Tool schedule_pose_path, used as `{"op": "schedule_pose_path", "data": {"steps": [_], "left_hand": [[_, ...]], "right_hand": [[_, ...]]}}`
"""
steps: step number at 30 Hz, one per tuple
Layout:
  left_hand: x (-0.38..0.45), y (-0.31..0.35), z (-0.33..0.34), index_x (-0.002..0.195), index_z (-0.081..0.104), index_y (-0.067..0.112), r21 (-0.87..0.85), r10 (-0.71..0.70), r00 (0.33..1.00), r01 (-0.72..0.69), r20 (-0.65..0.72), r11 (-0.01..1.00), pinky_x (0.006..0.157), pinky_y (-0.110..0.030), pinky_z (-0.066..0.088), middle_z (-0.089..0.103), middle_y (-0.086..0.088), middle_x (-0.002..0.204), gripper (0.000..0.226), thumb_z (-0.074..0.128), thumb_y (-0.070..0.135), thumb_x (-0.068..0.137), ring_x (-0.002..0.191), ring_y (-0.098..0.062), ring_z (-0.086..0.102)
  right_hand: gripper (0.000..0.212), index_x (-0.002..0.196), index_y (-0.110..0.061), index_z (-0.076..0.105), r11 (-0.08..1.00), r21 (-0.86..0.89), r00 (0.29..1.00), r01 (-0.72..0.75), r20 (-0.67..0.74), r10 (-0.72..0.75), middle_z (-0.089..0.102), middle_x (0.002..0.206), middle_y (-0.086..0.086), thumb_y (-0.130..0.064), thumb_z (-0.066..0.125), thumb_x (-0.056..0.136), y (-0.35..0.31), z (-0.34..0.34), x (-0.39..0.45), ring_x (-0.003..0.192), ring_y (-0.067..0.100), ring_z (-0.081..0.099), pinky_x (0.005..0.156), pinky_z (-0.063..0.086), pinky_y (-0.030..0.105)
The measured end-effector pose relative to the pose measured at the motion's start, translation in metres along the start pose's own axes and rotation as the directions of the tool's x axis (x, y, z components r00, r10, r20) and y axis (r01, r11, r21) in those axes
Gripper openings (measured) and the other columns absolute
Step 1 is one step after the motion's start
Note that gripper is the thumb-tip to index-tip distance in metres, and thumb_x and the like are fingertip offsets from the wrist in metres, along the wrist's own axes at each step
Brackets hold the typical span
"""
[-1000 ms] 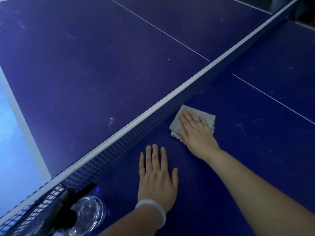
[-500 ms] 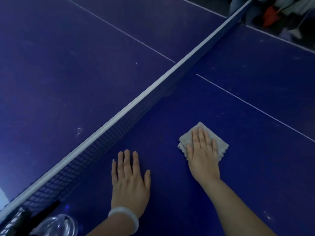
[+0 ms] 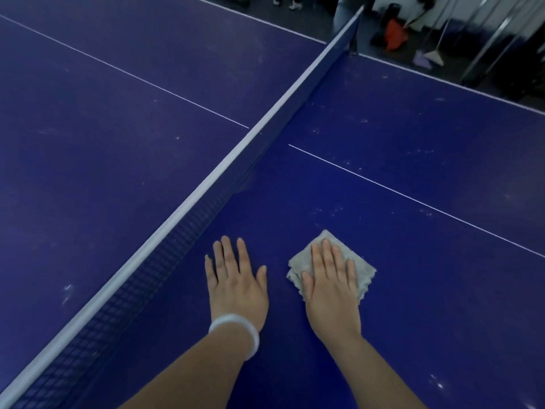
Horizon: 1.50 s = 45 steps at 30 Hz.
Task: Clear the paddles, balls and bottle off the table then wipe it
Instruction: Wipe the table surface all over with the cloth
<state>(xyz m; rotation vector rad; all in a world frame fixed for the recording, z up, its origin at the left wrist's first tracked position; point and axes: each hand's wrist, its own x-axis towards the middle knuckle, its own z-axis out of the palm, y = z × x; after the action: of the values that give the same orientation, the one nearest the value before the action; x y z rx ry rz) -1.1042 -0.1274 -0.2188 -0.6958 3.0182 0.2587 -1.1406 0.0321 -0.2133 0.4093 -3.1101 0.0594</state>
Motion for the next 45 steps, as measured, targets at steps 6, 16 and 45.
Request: {"op": "schedule_pose_path", "data": {"steps": [6, 16, 45], "left_hand": [[-0.003, 0.000, 0.003, 0.155, 0.003, 0.010, 0.028, 0.005, 1.000, -0.004, -0.016, 1.000, 0.122, -0.050, 0.001, 0.003, -0.017, 0.162, 0.071, 0.000, 0.050, 0.096, 0.151, -0.031, 0.000], [-0.003, 0.001, 0.001, 0.154, -0.005, 0.013, 0.006, -0.005, 1.000, 0.005, -0.004, 1.000, 0.122, -0.049, -0.004, -0.006, -0.014, 0.163, 0.071, -0.003, 0.051, 0.095, 0.151, -0.028, -0.009], [-0.003, 0.002, 0.002, 0.153, -0.011, 0.012, 0.010, 0.004, 1.000, -0.004, 0.005, 1.000, 0.120, -0.050, -0.011, -0.017, -0.014, 0.160, 0.070, -0.003, 0.051, 0.096, 0.147, -0.027, -0.023]], "right_hand": [[0.059, 0.155, -0.019, -0.005, 0.982, 0.123, 0.984, 0.146, 0.082, -0.156, -0.009, 0.164, -0.001, -0.042, -0.001, 0.101, -0.007, 0.001, 0.058, 0.149, 0.014, -0.015, 0.122, -0.011, 0.040], [0.060, 0.156, -0.013, 0.006, 0.915, 0.091, 0.920, -0.393, 0.047, 0.390, 0.003, 0.165, 0.006, -0.041, 0.011, 0.103, 0.028, -0.005, 0.098, 0.151, 0.022, -0.002, 0.122, -0.003, 0.049], [0.059, 0.157, -0.015, 0.004, 0.981, 0.127, 0.977, -0.148, 0.170, 0.126, -0.001, 0.165, 0.006, -0.040, 0.010, 0.104, -0.063, -0.008, 0.221, 0.151, 0.025, -0.004, 0.121, -0.004, 0.048]]}}
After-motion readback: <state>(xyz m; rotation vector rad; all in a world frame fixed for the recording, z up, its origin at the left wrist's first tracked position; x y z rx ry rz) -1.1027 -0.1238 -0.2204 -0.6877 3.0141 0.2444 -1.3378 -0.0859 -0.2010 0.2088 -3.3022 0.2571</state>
